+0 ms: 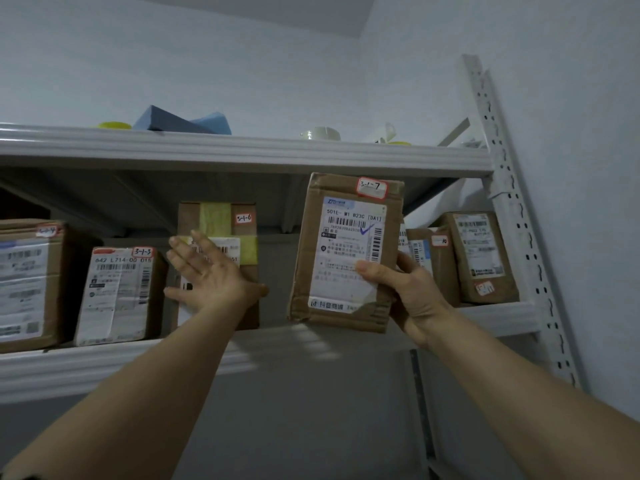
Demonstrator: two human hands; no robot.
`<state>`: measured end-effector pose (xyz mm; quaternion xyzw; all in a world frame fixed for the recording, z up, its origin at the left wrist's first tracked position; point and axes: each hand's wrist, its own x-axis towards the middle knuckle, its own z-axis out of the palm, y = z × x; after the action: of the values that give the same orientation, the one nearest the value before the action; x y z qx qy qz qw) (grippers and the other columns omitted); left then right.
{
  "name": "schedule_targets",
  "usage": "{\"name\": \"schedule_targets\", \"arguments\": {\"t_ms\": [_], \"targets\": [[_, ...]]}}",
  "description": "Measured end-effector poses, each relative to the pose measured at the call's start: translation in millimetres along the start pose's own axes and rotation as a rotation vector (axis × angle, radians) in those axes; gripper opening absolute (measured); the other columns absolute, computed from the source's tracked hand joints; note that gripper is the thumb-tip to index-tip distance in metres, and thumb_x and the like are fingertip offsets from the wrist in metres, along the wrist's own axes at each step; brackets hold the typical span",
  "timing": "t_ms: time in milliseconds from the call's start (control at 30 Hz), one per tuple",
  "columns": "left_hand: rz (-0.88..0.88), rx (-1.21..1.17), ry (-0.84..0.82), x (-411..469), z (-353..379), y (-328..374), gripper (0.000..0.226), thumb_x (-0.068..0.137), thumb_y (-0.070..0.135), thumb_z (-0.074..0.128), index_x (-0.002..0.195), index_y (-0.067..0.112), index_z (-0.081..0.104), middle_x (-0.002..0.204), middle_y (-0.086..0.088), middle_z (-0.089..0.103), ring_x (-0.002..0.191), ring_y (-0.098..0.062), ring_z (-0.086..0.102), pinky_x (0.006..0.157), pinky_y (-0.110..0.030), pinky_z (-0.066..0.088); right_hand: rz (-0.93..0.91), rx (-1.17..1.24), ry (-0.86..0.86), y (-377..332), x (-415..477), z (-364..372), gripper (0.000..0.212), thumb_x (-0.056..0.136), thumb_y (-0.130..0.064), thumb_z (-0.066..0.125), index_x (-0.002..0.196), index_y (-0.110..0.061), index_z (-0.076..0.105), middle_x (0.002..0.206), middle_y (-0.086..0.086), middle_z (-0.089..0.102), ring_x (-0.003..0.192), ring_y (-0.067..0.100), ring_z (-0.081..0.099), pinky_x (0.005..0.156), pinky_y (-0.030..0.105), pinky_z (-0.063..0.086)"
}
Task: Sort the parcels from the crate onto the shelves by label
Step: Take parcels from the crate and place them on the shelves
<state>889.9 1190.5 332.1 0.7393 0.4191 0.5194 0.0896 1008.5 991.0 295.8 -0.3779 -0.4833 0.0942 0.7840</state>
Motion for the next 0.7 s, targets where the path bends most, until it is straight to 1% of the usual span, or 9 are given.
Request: {"name": "schedule_targets", "arguments": {"t_ms": [100,200,267,333,400,467,567,700], "targets": [[0.009,-0.030,-0.028,1,-2,-2,0.144,0.062,0.049,0.084,0.144,0.014,-0.030,0.151,-0.016,-0.034,0.142,-0.034,-0.026,0.112,-0.062,0.007,0.000,-0.018,-0.011,0,3,8,0.064,0.055,-0.015,0.078,0.117,-0.016,0.061,0.104,0.007,0.073,0.094,0.026,0.071,0.083,0.049,0.056],[0.031,-0.035,-0.027,1,-5,-7,0.143,0.063,0.048,0.083,0.144,0.016,-0.030,0.151,-0.016,-0.034,0.141,-0.034,-0.027,0.111,-0.062,0.006,-0.009,-0.012,-0.032,3,6,22,0.061,0.056,-0.014,0.076,0.115,-0.018,0.061,0.102,0.005,0.074,0.089,0.023,0.072,0.078,0.044,0.058],[0.034,-0.029,-0.025,1,-8,-11,0.141,0.064,0.047,0.083,0.144,0.019,-0.030,0.150,-0.015,-0.036,0.141,-0.034,-0.028,0.111,-0.063,0.005,-0.005,-0.012,-0.041,9,10,32,0.071,0.056,-0.013,0.077,0.123,-0.018,0.057,0.101,0.005,0.074,0.091,0.024,0.072,0.081,0.045,0.058],[0.036,-0.029,-0.027,2,-12,-16,0.139,0.065,0.045,0.083,0.145,0.024,-0.029,0.149,-0.015,-0.038,0.140,-0.034,-0.030,0.111,-0.063,0.003,0.004,-0.005,-0.040,17,15,41,0.087,0.054,-0.013,0.081,0.135,-0.018,0.048,0.104,0.008,0.073,0.095,0.026,0.070,0.087,0.050,0.054],[0.048,-0.028,-0.033,2,-15,-19,0.136,0.066,0.045,0.082,0.145,0.029,-0.027,0.148,-0.015,-0.039,0.139,-0.034,-0.032,0.111,-0.063,0.001,0.002,0.000,-0.045,25,19,48,0.097,0.052,-0.014,0.083,0.140,-0.019,0.043,0.106,0.009,0.072,0.099,0.027,0.069,0.093,0.051,0.052],[0.064,-0.027,-0.042,4,-16,-23,0.133,0.068,0.045,0.080,0.145,0.033,-0.028,0.148,-0.015,-0.040,0.138,-0.033,-0.034,0.111,-0.063,-0.001,-0.003,0.006,-0.049,31,22,55,0.096,0.052,-0.014,0.082,0.139,-0.021,0.042,0.105,0.008,0.073,0.099,0.026,0.069,0.093,0.050,0.052],[0.082,-0.033,-0.033,6,-17,-29,0.126,0.074,0.041,0.076,0.144,0.037,-0.028,0.147,-0.015,-0.041,0.137,-0.033,-0.035,0.110,-0.062,-0.005,-0.009,-0.001,-0.062,40,25,64,0.088,0.056,-0.013,0.080,0.136,-0.024,0.045,0.105,0.007,0.073,0.099,0.025,0.069,0.089,0.046,0.055],[0.090,-0.034,-0.014,8,-17,-36,0.117,0.080,0.035,0.072,0.145,0.039,-0.026,0.147,-0.016,-0.041,0.138,-0.033,-0.035,0.110,-0.061,-0.005,-0.015,0.027,-0.042,47,26,71,0.079,0.060,-0.013,0.077,0.131,-0.027,0.048,0.106,0.004,0.072,0.099,0.023,0.068,0.088,0.043,0.055]]}}
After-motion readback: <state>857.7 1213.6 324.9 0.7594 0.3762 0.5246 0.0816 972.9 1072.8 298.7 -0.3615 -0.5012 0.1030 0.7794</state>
